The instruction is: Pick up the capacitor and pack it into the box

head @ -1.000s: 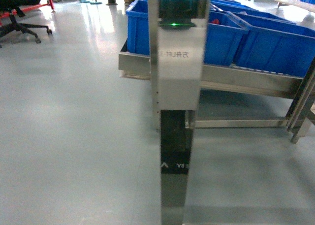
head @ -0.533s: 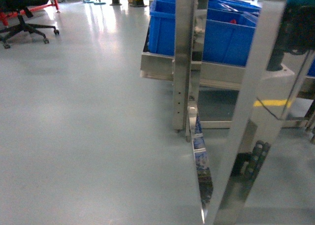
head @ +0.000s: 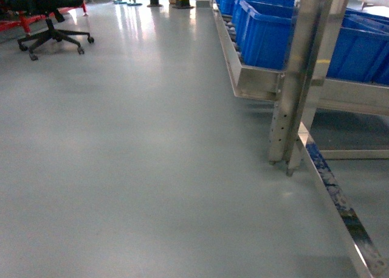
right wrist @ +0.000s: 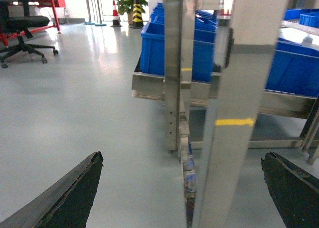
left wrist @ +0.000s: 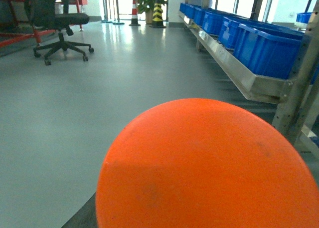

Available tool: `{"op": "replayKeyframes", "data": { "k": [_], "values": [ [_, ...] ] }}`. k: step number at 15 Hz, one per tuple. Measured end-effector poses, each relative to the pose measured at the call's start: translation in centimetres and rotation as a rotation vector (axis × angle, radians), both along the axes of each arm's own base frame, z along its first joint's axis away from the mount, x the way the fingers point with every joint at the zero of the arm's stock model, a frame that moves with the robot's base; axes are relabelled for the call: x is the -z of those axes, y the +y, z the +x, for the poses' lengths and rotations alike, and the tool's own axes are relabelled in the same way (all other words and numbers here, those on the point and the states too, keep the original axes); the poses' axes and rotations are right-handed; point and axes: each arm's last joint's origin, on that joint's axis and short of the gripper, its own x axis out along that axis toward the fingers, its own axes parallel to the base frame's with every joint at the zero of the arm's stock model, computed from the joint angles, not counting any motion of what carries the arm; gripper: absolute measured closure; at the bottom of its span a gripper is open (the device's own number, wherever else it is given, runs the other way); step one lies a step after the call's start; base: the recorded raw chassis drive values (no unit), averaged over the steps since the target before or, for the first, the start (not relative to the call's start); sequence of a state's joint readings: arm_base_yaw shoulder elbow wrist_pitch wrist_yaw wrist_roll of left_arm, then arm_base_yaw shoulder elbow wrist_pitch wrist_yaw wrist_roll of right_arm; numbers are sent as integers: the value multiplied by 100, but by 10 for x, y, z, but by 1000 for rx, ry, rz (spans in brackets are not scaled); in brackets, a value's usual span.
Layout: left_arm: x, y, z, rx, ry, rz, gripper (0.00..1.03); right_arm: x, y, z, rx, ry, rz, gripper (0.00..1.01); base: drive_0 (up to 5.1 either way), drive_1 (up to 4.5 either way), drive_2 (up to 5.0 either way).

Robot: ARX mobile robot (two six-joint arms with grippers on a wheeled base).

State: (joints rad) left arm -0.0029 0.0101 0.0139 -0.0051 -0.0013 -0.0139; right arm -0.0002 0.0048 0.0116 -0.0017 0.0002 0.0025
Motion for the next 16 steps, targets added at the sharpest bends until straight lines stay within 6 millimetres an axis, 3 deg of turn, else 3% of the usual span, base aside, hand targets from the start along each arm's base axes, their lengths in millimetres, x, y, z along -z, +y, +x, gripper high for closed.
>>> {"op": "replayKeyframes", "data": {
  "k": [16],
  "values": [
    [0, 0, 0, 1, 1, 0, 59, 0, 0, 0, 0, 0, 0, 3, 0, 0, 0]
  ]
}}
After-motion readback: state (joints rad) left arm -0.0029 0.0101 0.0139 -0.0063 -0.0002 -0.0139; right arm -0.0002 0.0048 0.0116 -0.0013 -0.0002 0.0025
